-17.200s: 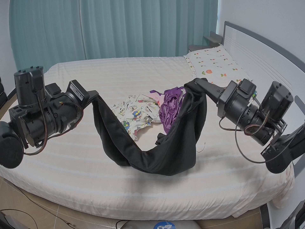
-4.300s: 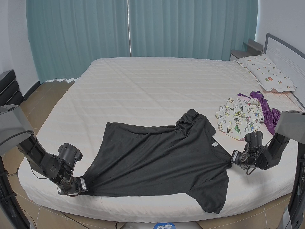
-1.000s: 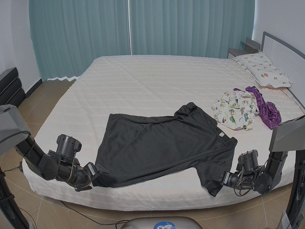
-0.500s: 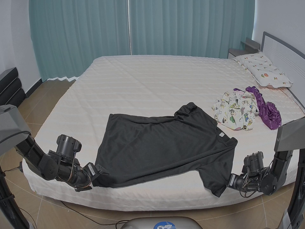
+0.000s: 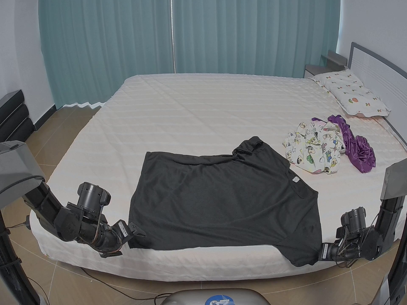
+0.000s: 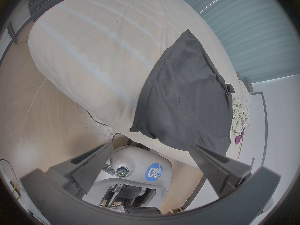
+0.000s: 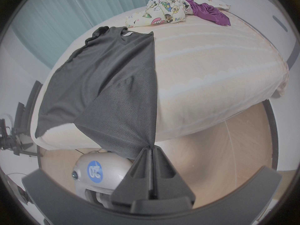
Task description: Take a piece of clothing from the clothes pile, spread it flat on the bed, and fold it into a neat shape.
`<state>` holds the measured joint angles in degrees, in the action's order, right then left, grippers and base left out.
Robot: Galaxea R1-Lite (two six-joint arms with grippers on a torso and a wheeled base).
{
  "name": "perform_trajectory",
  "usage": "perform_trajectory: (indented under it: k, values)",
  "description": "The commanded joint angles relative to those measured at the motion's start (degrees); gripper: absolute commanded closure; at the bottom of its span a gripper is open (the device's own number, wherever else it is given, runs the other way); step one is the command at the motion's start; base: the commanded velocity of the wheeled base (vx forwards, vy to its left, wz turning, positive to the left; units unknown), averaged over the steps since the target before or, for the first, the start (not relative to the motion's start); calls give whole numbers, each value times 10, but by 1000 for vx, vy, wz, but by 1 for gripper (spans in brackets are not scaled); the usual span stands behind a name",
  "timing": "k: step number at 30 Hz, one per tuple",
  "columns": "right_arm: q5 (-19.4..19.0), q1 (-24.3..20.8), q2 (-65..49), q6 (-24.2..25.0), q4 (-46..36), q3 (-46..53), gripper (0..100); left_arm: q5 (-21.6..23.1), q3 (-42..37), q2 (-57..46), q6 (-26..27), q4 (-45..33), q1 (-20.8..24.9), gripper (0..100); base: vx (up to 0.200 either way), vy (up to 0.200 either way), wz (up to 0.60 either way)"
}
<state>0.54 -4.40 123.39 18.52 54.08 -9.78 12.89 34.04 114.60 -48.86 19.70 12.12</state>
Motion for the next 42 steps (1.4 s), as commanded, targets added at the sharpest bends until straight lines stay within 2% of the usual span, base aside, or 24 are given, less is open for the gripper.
perform_trajectory:
  k: [1,6,7,11,13,17,20,22,23,28,29,36,42]
  values:
    - [5,3,5,-1,6,3,100,-1,1,7,0,0,1,0,0,0,0]
    - [4,6,5,-1,7,3,100,-1,5,15,-1,4,3,0,0,0,0]
    - [4,6,5,-4,7,4,0,-2,6,18,-1,4,3,0,0,0,0]
    - [3,5,4,0,7,1,0,-8,13,26,-3,6,5,0,0,0,0]
    - [-4,5,-2,3,9,1,0,-30,21,43,-6,22,8,0,0,0,0]
    - [-5,5,-2,14,23,-9,0,-45,21,57,-4,47,18,0,0,0,0]
    - [-7,4,1,46,50,-15,0,-83,24,78,-4,68,35,0,0,0,0]
    - [-7,4,4,49,57,-15,0,-100,25,88,-4,77,41,0,0,0,0]
    - [-7,3,7,51,61,-15,0,-124,24,102,-4,97,55,0,0,0,0]
    - [-8,2,9,55,63,-17,0,-136,24,112,-1,111,66,0,0,0,0]
    - [-8,2,9,56,63,-17,0,-136,25,112,-1,111,66,100,0,0,0]
    - [-8,3,10,58,63,-19,0,-138,19,109,0,104,58,100,0,0,0]
    - [-8,3,10,58,63,-19,0,-168,16,101,38,30,55,100,0,0,0]
